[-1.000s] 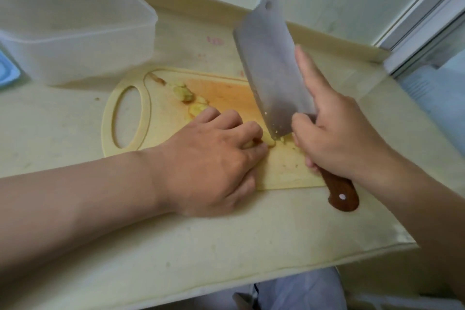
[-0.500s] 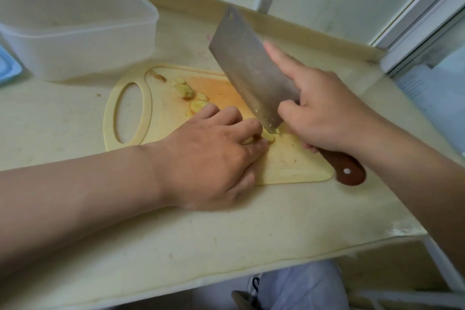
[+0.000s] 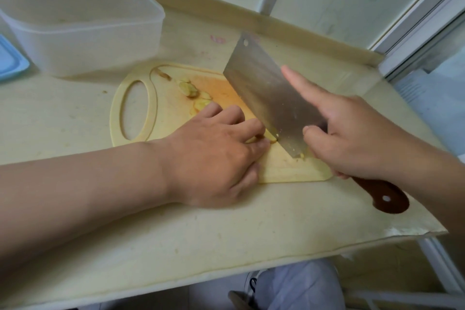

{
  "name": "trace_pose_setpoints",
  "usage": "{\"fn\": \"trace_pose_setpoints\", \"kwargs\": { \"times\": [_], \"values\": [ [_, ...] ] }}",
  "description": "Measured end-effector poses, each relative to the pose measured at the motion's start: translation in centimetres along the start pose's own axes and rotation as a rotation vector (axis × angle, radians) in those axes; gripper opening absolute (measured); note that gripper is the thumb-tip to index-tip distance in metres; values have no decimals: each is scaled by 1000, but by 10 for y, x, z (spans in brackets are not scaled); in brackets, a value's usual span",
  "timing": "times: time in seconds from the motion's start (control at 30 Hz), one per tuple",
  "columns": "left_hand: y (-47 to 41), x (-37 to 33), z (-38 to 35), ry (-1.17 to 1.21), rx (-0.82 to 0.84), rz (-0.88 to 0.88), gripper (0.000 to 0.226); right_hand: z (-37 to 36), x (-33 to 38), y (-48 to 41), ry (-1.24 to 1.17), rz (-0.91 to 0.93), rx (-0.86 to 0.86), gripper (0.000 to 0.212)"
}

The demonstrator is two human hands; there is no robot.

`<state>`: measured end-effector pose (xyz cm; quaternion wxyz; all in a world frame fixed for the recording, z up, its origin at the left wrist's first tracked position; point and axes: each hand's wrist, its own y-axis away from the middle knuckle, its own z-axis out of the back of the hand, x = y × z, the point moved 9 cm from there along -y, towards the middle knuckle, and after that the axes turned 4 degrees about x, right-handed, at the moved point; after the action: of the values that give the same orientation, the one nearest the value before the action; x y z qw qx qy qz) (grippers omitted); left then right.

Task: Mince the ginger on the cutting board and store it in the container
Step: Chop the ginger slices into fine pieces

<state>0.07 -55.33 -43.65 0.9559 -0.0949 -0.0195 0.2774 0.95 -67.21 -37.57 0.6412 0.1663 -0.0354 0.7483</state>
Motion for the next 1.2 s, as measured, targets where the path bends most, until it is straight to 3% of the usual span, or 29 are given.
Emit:
{"fn": "trace_pose_setpoints", "kwargs": {
  "times": [0.17,0.37,0.57,0.73,0.87,1.03,1.2],
  "values": [
    [0,0,-1,-2,4,-4,65,4,22,-50,-7,24,-14,94],
    [1,-1,1,-11,13,2,66,-3,-1,-13,-151,18,-237,94],
    [1,0,1,-4,6,12,65,-1,-8,13,-75,-8,-137,94],
    [0,3,-1,-5,12,36,66,0,14,-24,39,22,28,94],
    [0,2,0,-1,-1,34,66,2,29,-52,2,45,-26,93],
    [2,2,2,-11,-22,26,65,0,3,-10,-86,38,-237,94],
    [1,2,2,-15,-34,30,64,-2,-6,20,-66,7,-172,93]
  ]
}}
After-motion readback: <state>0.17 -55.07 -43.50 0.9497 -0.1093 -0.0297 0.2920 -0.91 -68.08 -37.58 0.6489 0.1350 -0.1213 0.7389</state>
